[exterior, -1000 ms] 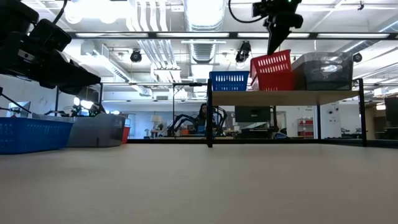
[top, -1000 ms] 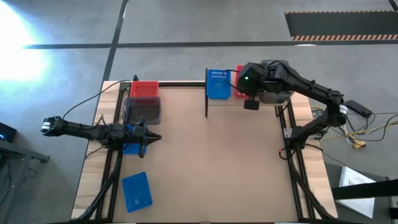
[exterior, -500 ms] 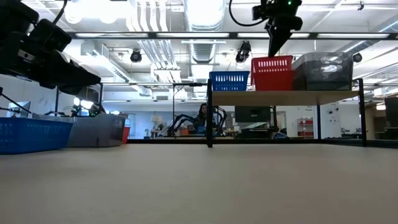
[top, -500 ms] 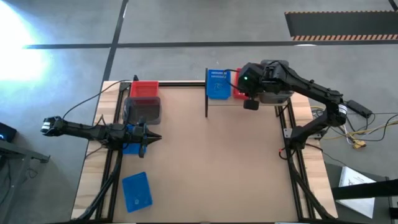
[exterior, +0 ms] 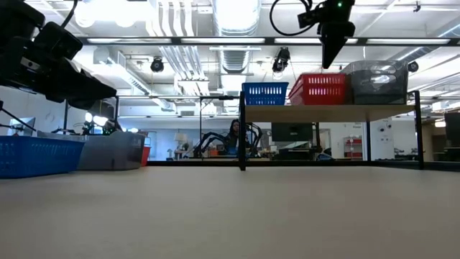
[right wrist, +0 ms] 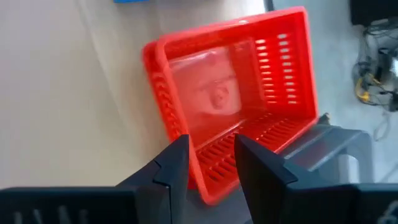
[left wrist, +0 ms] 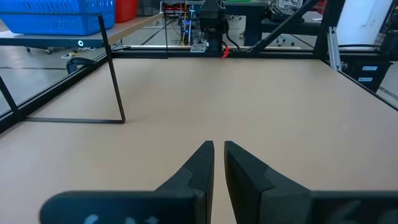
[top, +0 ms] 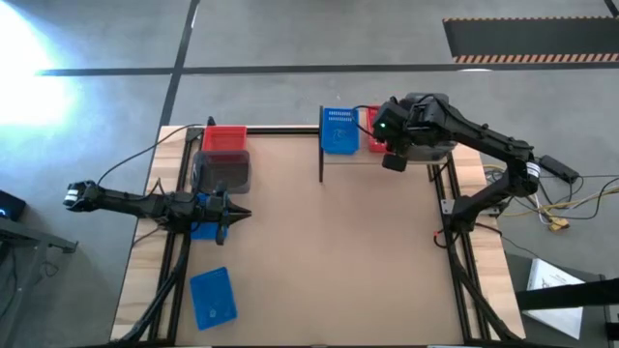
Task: Stack baskets on shelf by color
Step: Stack the bottom red bin on the other red bin on the shelf, then stack the top blue bin on the other blue bin on the shelf
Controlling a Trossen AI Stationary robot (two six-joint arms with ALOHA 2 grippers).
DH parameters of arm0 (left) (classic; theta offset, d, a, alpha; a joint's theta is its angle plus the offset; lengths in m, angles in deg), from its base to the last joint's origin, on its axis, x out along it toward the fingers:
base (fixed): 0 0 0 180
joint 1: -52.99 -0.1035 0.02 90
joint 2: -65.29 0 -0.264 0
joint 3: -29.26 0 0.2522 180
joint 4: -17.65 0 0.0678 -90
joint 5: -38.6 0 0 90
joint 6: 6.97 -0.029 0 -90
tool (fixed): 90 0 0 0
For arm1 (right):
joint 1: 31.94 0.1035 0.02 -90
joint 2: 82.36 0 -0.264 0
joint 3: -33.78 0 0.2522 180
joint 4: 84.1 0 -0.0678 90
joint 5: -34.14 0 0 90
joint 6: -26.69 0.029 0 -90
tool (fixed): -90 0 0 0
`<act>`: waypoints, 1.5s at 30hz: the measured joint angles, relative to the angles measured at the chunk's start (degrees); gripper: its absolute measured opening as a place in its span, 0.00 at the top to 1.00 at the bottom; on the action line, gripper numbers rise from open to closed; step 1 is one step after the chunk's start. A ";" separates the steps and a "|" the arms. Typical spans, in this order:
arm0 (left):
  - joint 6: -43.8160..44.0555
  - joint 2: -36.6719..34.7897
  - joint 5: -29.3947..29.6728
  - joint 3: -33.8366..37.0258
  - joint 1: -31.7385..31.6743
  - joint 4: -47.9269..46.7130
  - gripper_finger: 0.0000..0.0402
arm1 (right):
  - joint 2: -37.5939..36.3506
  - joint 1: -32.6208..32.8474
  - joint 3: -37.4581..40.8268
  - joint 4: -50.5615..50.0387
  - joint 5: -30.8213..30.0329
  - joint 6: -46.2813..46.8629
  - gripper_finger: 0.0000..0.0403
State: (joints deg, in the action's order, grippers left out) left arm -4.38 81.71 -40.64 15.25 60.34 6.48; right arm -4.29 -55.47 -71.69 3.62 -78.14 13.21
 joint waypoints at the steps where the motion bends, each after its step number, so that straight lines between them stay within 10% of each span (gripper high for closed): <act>1: 0.02 0.00 0.00 0.00 -0.02 0.02 0.94 | 0.00 0.00 0.00 0.06 0.47 0.03 0.71; 12: 0.02 0.00 0.00 0.00 -0.01 0.00 0.94 | -0.33 0.50 6.21 11.65 5.46 2.30 0.76; 28: 0.00 0.00 0.00 0.00 0.00 0.00 0.94 | -1.94 29.29 37.35 77.06 11.79 12.60 0.95; 39: 0.02 -0.07 0.00 0.00 -0.02 0.00 0.94 | 19.00 42.59 54.56 130.50 -6.08 19.38 0.97; 45: 0.00 0.02 -0.01 0.00 -0.02 0.00 0.94 | 26.90 43.81 54.70 137.96 -6.73 19.13 0.97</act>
State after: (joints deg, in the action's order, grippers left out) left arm -4.38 81.74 -40.65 15.25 60.32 6.48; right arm 22.60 -11.65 -16.99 141.58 -84.87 32.33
